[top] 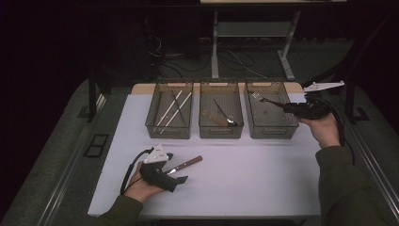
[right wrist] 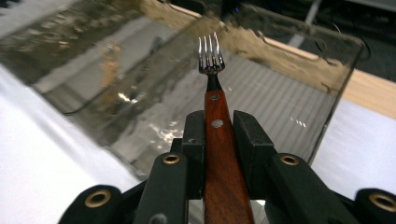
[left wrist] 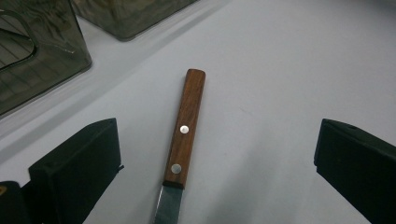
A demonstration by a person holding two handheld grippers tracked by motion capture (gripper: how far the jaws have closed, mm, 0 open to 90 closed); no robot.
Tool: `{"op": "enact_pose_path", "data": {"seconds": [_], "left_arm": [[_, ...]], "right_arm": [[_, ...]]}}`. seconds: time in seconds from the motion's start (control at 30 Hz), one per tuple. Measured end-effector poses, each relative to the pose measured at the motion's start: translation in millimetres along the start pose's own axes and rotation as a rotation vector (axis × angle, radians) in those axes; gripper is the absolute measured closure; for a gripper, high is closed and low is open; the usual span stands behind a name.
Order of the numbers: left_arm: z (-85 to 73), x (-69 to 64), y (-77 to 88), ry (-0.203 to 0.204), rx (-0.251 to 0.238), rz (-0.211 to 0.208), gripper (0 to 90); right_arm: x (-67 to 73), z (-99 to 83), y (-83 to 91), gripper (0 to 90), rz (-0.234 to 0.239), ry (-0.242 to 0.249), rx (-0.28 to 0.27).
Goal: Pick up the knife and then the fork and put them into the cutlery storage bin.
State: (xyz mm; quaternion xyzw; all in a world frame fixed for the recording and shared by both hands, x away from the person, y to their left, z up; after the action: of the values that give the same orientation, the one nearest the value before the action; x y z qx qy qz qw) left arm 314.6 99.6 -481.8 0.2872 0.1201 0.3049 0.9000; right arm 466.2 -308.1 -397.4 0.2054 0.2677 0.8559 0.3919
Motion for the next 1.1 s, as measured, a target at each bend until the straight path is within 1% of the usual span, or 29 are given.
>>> {"op": "enact_pose_path", "data": {"seconds": [0.07,0.17,0.23,0.3,0.37,0.43,0.47,0.5,0.53,0.63,0.7,0.8,0.87,0.9,0.97,1.03,1.1], "left_arm": [[-0.1,-0.9,-0.4,-0.004,0.004,-0.008,0.0],[0.0,-2.0,-0.6,-0.016,0.011,-0.004,0.0],[0.2,-1.7,-0.5,-0.015,0.011,0.001,0.0],[0.0,-1.2,-0.3,-0.007,0.013,-0.003,0.0],[-0.3,-0.9,-0.2,-0.003,0.017,-0.001,0.0],[-0.5,-1.2,-0.4,-0.001,0.021,-0.006,0.0],[-0.5,-1.5,-0.5,-0.001,0.022,-0.007,0.0],[-0.6,-1.8,-0.5,-0.002,0.022,-0.007,0.0],[-0.5,-2.0,-0.4,-0.004,0.022,-0.007,0.0],[-0.3,-2.4,-0.2,-0.010,0.021,-0.006,0.0],[-0.4,-2.4,-0.4,-0.008,0.021,-0.009,0.3],[-0.4,-2.3,-0.5,-0.010,0.024,-0.007,0.9],[0.1,-1.7,-0.7,-0.008,0.026,-0.002,1.4],[0.1,-1.0,-0.8,-0.007,0.030,0.001,2.0],[0.1,0.6,-0.8,-0.003,0.044,0.000,4.4],[0.8,2.7,-0.8,0.000,0.051,0.011,8.4],[1.9,5.0,-0.8,0.002,0.054,0.016,12.5]], "right_arm": [[-5.0,-1.2,-8.5,75.0,-0.018,-0.014,0.021],[-11.8,-5.6,-21.4,75.0,-0.047,-0.043,0.047],[-14.9,-9.5,-30.2,75.0,-0.053,-0.062,0.062],[-16.6,-13.4,-38.3,75.0,-0.056,-0.080,0.083],[-17.9,-16.7,-44.7,74.9,-0.066,-0.086,0.099],[-18.8,-19.2,-50.3,74.7,-0.063,-0.104,0.109],[-19.0,-19.8,-52.4,74.4,-0.069,-0.098,0.114],[-19.8,-19.8,-53.8,70.4,-0.083,-0.092,0.116],[-19.8,-18.9,-54.4,59.6,-0.086,-0.095,0.109],[-19.7,-15.2,-51.2,47.5,-0.091,-0.098,0.075],[-17.4,-13.8,-47.6,44.0,-0.065,-0.110,0.053],[-12.0,-12.8,-39.2,40.2,-0.026,-0.115,0.013],[-5.6,-12.8,-31.7,39.5,-0.001,-0.102,-0.018],[-0.9,-13.3,-27.8,38.9,0.020,-0.094,-0.032],[8.6,-15.9,-20.2,34.4,0.055,-0.077,-0.056],[19.2,-20.6,-13.1,32.9,0.089,-0.057,-0.065],[29.8,-26.2,-7.5,30.9,0.110,-0.030,-0.068]]}}
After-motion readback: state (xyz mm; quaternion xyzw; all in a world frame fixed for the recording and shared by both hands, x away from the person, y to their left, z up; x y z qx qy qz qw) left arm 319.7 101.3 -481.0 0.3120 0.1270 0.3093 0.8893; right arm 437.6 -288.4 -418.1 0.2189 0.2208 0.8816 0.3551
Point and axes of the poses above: each handheld gripper's, and its own axes: y roughly backward along the jaws, z roughly out of its top, x roughly to its left, the point moved 8 cm from there along -y, roughly forward along the jaws, and after that the axes turned 6 degrees about z, right-handed, at the moved point
